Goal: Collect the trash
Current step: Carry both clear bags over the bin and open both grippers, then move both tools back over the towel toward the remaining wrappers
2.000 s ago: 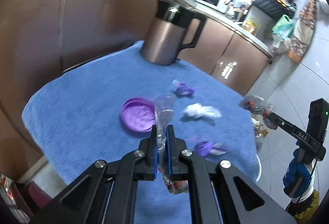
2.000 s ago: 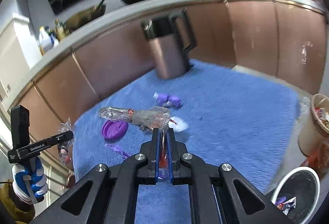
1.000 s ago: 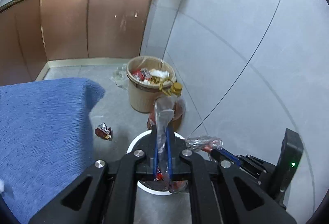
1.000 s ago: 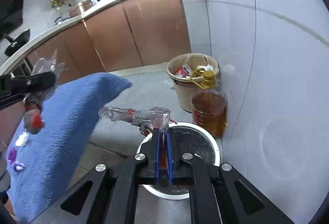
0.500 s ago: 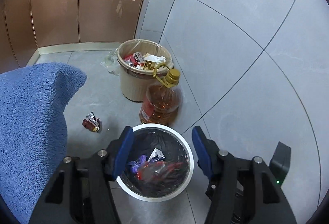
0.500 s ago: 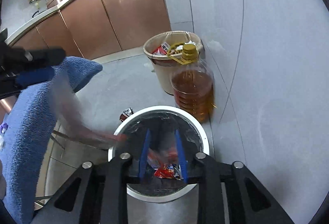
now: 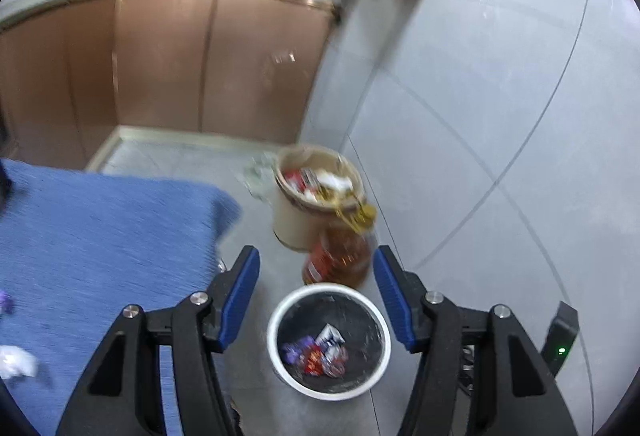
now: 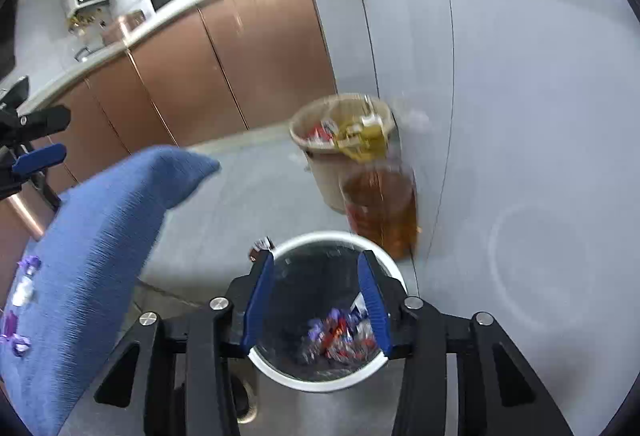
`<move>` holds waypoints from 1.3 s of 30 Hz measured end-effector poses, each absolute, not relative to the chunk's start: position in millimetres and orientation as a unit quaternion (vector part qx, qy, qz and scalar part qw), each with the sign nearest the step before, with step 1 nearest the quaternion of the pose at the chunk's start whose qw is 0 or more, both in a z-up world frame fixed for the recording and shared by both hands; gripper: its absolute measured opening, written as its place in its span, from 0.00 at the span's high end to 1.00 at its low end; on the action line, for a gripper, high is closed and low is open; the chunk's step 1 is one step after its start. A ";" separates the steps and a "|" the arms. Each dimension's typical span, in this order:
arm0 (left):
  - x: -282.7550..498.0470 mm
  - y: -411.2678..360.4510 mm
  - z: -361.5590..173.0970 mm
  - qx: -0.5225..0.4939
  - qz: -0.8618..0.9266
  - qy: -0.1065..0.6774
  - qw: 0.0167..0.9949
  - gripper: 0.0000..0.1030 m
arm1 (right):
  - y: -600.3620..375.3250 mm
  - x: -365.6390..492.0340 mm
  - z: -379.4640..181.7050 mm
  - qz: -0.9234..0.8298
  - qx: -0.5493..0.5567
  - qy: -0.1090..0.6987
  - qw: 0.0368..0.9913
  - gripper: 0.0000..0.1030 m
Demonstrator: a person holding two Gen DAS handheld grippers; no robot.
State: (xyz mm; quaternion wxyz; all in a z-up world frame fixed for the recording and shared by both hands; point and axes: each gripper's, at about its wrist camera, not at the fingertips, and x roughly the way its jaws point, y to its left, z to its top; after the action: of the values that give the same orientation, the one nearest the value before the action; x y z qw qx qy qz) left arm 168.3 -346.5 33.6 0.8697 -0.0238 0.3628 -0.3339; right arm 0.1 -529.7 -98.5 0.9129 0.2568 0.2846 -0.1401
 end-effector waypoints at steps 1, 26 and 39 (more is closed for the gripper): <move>166.4 -334.7 43.2 -0.028 -0.327 0.352 0.877 0.43 | -527.7 -3.4 -88.5 -0.139 0.252 0.276 0.917 0.55; 58.1 -1.6 109.3 -0.116 -0.088 0.218 0.965 0.34 | -439.0 -86.6 52.9 -0.080 0.169 0.160 0.969 0.37; 17.5 77.7 73.2 -0.135 -0.036 0.215 0.967 0.34 | -374.5 -75.7 84.4 0.000 0.128 0.146 0.981 0.36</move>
State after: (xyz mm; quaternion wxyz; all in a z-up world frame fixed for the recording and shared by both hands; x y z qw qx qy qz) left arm 17.5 77.7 73.2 0.9665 -0.1354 0.2150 -0.0365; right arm -75.7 -374.5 84.4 0.9809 0.1285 0.1462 -0.0004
